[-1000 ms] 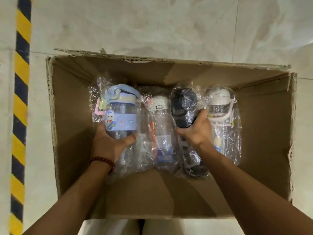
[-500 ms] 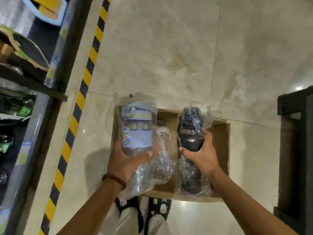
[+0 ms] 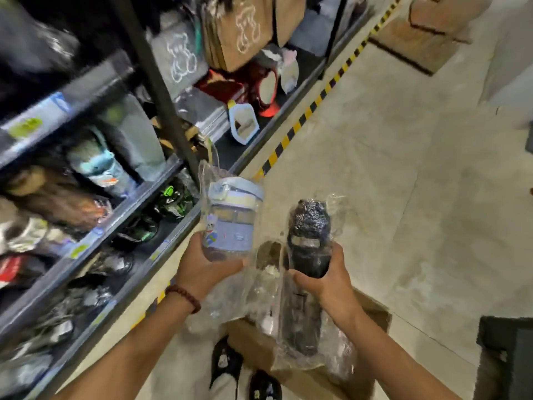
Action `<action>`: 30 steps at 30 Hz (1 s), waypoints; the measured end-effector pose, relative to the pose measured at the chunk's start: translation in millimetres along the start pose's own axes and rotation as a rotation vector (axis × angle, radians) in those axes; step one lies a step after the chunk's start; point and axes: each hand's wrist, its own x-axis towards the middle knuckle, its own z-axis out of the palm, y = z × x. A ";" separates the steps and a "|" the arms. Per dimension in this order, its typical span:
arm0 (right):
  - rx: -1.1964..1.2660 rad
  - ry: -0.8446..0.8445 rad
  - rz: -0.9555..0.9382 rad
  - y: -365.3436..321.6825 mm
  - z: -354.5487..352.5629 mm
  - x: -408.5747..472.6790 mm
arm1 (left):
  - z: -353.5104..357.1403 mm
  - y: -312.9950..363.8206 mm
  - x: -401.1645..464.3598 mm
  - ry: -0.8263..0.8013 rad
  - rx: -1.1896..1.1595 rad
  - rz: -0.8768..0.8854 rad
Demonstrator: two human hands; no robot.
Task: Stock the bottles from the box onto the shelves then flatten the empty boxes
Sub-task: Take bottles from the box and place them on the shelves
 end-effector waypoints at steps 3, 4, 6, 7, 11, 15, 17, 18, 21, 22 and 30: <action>-0.030 -0.084 -0.077 -46.3 25.8 -15.7 | -47.1 23.3 -30.3 0.086 -0.043 0.031; -0.052 -0.112 -0.103 -60.7 34.3 -21.2 | -63.5 30.1 -40.9 0.096 -0.045 0.036; -0.093 -0.176 -0.167 -89.6 50.6 -32.9 | -94.9 42.4 -64.4 0.144 -0.050 0.068; -0.108 -0.203 -0.200 -102.5 58.3 -38.5 | -108.1 50.1 -78.7 0.194 -0.073 0.089; -0.161 -0.323 -0.329 -155.1 92.9 -66.5 | -154.2 74.5 -136.2 0.409 -0.139 0.162; -0.243 -0.456 -0.443 -193.7 132.4 -93.6 | -191.0 85.1 -184.7 0.583 -0.173 0.187; -0.266 -0.528 -0.484 -207.7 153.7 -108.8 | -206.7 83.0 -205.4 0.637 -0.207 0.194; -0.283 -0.563 -0.504 -215.7 164.1 -118.5 | -215.0 81.2 -215.4 0.660 -0.234 0.192; -0.328 -0.631 -0.528 -230.0 195.9 -134.8 | -237.5 77.1 -238.6 0.717 -0.306 0.181; -0.332 -0.657 -0.544 -234.0 206.7 -140.7 | -245.5 75.2 -245.0 0.744 -0.320 0.180; -0.392 -0.806 -0.562 -242.6 309.3 -178.6 | -321.5 42.3 -281.8 0.915 -0.516 0.183</action>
